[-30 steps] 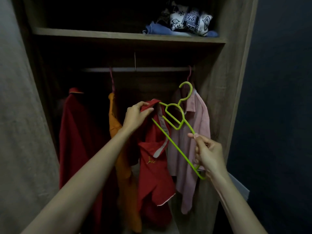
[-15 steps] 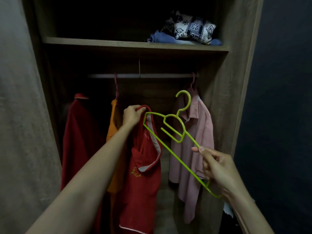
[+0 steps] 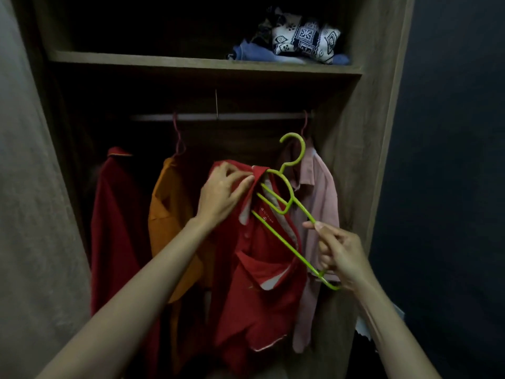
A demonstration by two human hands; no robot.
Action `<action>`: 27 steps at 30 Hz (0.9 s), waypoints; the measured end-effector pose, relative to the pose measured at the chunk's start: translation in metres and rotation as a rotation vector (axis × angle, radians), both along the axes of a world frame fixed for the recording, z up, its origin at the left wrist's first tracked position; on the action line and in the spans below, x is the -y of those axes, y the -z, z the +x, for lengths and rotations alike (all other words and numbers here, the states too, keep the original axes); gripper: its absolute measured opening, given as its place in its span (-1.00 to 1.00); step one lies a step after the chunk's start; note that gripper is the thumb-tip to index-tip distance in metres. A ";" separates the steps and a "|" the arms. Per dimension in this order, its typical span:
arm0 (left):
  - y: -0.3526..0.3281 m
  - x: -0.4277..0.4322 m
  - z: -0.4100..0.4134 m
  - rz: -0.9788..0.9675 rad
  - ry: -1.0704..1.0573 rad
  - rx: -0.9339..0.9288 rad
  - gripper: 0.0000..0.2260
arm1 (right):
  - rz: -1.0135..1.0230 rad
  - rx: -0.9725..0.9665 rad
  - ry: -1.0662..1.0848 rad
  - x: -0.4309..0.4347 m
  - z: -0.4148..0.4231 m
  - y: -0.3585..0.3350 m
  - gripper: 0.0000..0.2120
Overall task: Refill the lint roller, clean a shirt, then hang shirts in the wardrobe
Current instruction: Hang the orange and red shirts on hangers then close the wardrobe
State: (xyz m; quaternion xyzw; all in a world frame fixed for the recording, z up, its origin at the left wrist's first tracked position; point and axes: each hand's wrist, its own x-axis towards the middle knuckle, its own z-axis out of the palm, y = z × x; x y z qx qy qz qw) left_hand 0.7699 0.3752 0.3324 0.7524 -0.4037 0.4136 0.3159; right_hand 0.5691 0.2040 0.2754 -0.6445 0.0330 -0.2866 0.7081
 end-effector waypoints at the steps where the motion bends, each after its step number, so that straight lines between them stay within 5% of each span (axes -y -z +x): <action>1: -0.005 -0.003 0.004 0.033 -0.037 0.047 -0.63 | -0.022 0.007 -0.017 0.006 -0.001 -0.001 -0.77; 9: -0.044 0.001 0.021 0.298 0.144 -0.028 -0.58 | -0.298 0.090 0.095 0.047 0.006 -0.022 -0.80; 14: -0.039 0.006 0.018 0.134 0.178 -0.042 -0.71 | -0.829 0.164 0.810 0.070 0.016 -0.023 -0.77; 16: -0.038 0.007 0.018 0.074 0.171 -0.059 -0.76 | -0.819 0.276 1.072 0.050 0.014 -0.006 -0.81; 18: -0.039 0.004 0.017 0.018 0.209 -0.092 -0.79 | -0.816 0.330 1.032 0.014 0.021 0.027 -0.79; 23: -0.039 -0.005 0.008 -0.045 0.260 -0.139 -0.85 | -0.526 -0.184 0.712 -0.024 0.069 0.097 -0.57; 27: -0.032 -0.030 0.020 -0.048 0.242 -0.163 -0.86 | -0.382 -0.270 0.496 0.013 0.084 0.102 -0.87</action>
